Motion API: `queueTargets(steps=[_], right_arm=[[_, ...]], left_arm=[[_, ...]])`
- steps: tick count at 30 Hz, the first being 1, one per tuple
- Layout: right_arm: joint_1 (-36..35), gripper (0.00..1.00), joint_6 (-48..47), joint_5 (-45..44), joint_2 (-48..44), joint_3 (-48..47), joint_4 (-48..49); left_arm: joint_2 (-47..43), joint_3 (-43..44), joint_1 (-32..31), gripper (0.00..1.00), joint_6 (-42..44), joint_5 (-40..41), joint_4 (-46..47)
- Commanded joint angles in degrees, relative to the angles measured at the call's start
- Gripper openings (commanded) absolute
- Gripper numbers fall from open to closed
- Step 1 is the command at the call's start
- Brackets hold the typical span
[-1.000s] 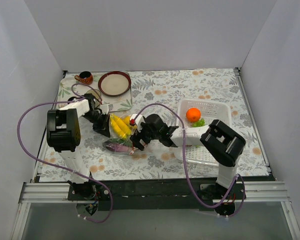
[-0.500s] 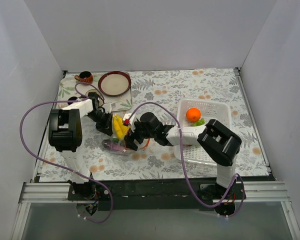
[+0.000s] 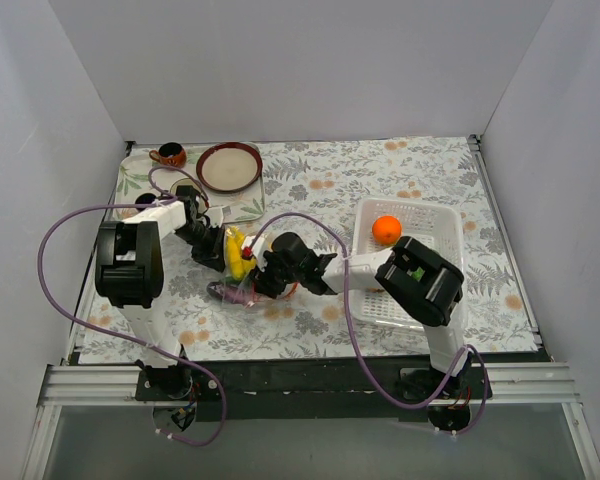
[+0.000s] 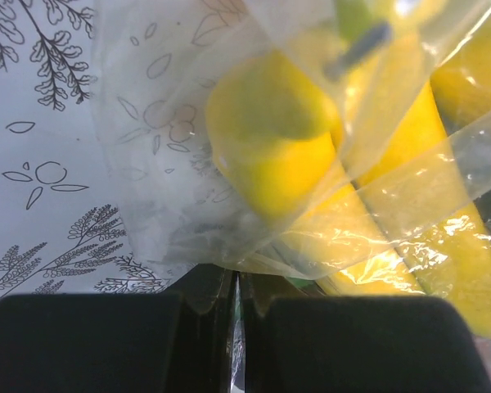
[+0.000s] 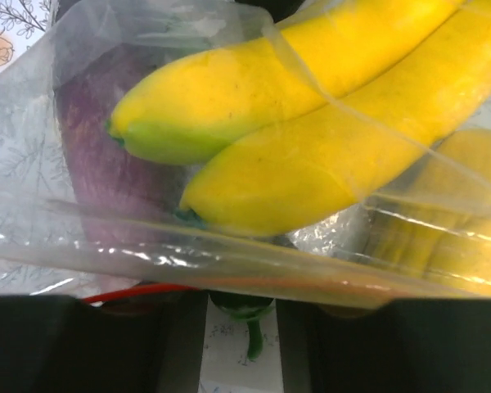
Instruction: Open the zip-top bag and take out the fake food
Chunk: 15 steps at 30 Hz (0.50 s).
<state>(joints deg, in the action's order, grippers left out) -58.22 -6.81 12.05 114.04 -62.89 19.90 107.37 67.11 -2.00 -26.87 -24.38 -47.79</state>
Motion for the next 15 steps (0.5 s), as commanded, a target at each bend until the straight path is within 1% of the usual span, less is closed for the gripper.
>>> queueTargets(steps=[1, 2, 3, 4, 6, 7, 9, 10, 15], right_arm=[[-0.32, 0.31, 0.04, -3.17, -2.23, 1.90, -1.80], [-0.32, 0.24, -0.05, -3.87, -3.20, 2.51, -2.06], [-0.32, 0.07, -0.13, -4.58, -4.25, 2.86, -2.49], [-0.32, 0.01, -0.31, -5.80, -7.05, 3.47, -2.76], [-0.32, 0.01, -0.92, -7.13, -10.22, 5.75, -3.02], [-0.41, 0.01, -1.01, -8.52, -13.72, 6.55, -3.63], [-0.32, 0.01, -1.36, -10.55, -17.51, 9.00, -6.61], [-0.23, 0.01, -1.45, -11.78, -21.54, 10.06, -7.41], [0.03, 0.01, -1.37, -22.06, -34.83, 17.53, -12.25]], left_arm=[[2.84, -3.74, -0.20, 0.00, 3.41, 11.11, 7.01], [2.84, -3.92, -0.20, 0.00, 3.58, 11.28, 7.10], [2.76, -3.92, -0.20, 0.00, 3.58, 11.46, 7.27], [2.67, -3.92, 0.06, 0.00, 3.58, 11.46, 7.36], [2.58, -3.92, 0.33, 0.00, 3.58, 11.46, 7.54], [2.58, -3.31, 0.59, 0.00, 3.58, 11.55, 7.62], [3.36, -2.78, 1.03, 0.00, 3.58, 11.55, 7.36], [3.63, -2.17, 1.21, 0.00, 3.67, 11.46, 7.36], [5.21, -1.46, 1.74, 0.00, 3.84, 11.81, 7.62]])
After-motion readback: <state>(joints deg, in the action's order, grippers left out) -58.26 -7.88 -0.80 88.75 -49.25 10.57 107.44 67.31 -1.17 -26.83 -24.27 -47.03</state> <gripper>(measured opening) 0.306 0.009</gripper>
